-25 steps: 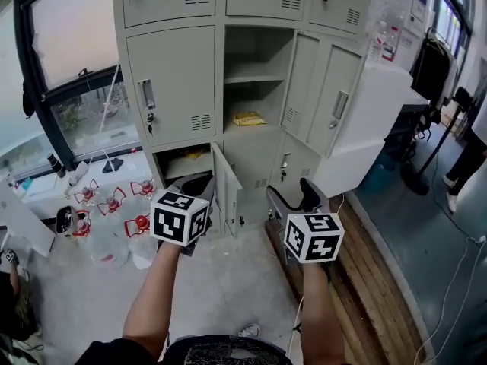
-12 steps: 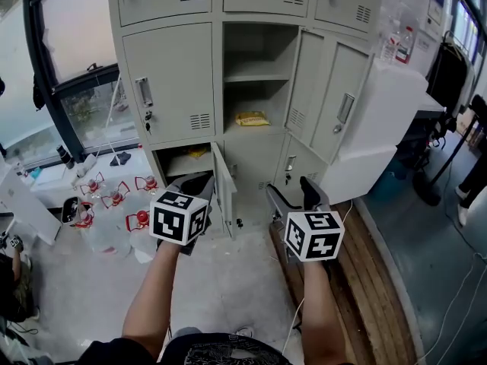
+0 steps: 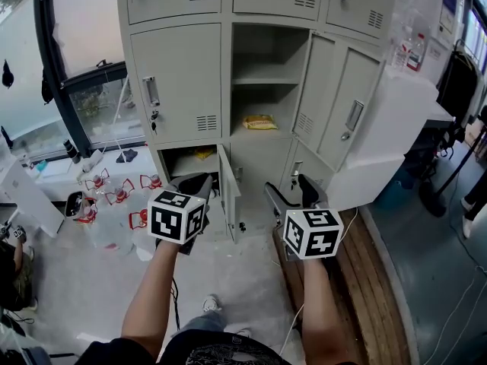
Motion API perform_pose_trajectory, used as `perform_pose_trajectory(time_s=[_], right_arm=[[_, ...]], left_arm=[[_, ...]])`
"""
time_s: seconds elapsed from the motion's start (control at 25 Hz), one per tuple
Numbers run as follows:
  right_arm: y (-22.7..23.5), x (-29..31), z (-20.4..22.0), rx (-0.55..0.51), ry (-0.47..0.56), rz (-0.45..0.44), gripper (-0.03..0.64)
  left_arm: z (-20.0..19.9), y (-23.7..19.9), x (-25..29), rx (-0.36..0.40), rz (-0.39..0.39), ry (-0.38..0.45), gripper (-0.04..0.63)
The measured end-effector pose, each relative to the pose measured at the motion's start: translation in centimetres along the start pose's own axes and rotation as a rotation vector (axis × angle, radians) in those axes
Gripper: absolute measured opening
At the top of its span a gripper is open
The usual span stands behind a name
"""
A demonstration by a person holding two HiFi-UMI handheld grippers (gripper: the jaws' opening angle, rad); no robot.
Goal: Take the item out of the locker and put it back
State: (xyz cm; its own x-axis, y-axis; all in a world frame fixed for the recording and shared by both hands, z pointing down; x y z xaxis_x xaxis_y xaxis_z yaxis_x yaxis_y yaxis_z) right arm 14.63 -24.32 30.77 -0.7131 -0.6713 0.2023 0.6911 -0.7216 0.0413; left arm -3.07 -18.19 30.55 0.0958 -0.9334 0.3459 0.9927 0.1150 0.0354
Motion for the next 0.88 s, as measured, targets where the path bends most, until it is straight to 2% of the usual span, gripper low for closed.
perform_pose_trajectory(time_s=[0.52, 0.88], right_arm=[[1.7, 7.0, -0.5, -0.030, -0.020, -0.053, 0.354], [4.0, 14.0, -2.8, -0.038, -0.029, -0.069, 0.348]], left_arm=[[-0.4, -3.5, 5.3, -0.024, -0.038, 0.001, 0.000], [-2.8, -7.6, 10.6, -0.035, -0.052, 0.001, 0.002]])
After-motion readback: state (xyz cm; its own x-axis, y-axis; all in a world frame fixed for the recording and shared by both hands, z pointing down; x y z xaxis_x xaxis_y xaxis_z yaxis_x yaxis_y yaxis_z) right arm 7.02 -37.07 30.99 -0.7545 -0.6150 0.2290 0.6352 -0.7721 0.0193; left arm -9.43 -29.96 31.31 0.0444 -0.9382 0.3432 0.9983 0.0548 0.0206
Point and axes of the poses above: the fingertips, and each gripper's own axes: x forward along the fingers, y to its right, z out of its underside, the point moved 2 cm from there along -x, backward along the fingers, and after that the axes turned 3 degrees about -y, right-handed, at the moved point
